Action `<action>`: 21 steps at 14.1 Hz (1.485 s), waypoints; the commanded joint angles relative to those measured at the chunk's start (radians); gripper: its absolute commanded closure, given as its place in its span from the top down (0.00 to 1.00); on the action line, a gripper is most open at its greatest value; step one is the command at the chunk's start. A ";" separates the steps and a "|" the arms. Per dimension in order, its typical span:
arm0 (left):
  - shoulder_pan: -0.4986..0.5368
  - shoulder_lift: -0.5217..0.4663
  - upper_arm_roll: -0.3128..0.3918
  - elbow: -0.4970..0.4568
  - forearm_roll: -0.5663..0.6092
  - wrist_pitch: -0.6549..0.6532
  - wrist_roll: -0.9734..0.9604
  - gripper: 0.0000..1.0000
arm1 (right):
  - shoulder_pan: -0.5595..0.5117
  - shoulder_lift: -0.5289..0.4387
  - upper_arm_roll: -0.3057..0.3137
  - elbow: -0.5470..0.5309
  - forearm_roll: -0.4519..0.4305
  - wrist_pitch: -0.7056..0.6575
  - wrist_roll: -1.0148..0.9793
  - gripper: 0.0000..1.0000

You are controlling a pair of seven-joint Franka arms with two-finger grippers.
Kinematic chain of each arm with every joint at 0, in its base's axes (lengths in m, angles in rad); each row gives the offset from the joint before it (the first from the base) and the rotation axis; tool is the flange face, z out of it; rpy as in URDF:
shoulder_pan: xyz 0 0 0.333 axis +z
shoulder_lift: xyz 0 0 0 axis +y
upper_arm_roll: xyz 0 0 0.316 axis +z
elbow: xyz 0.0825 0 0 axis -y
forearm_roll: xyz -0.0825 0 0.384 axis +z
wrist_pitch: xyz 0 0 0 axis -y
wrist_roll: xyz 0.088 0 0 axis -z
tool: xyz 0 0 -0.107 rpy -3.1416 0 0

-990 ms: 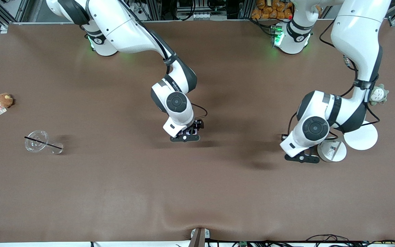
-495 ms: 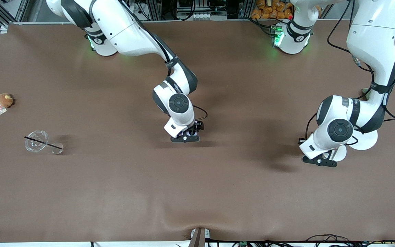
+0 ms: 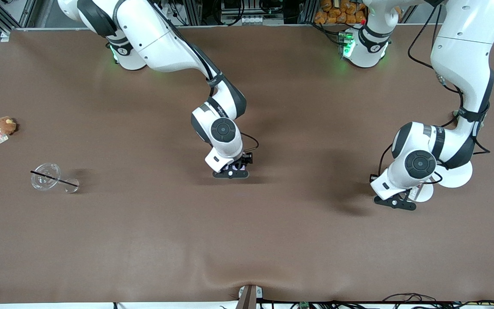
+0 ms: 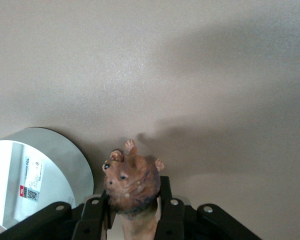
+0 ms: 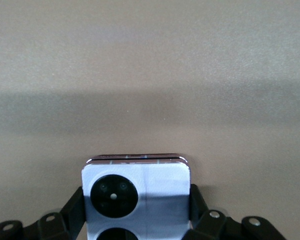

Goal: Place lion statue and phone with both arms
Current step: 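Carry the phone toward the glass cup while the left gripper lowers the lion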

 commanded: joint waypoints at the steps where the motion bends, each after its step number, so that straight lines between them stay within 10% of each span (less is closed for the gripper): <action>1: 0.019 0.013 -0.006 -0.005 0.025 0.043 0.008 0.00 | -0.018 -0.041 -0.005 -0.040 -0.001 -0.029 0.039 0.15; 7: 0.040 0.018 -0.007 -0.005 0.070 0.049 0.008 0.00 | -0.363 -0.223 -0.008 -0.033 -0.004 -0.246 -0.253 0.18; 9: 0.040 0.018 -0.007 -0.002 0.068 0.049 0.006 0.36 | -0.505 -0.209 -0.008 -0.031 -0.018 -0.235 -0.417 0.18; 11: 0.042 0.015 -0.007 -0.002 0.068 0.049 -0.001 1.00 | -0.617 -0.169 -0.008 -0.033 -0.018 -0.191 -0.595 0.19; 21: 0.036 -0.178 -0.085 0.009 0.053 -0.173 -0.008 1.00 | -0.760 -0.063 -0.022 -0.039 -0.113 -0.152 -0.740 0.21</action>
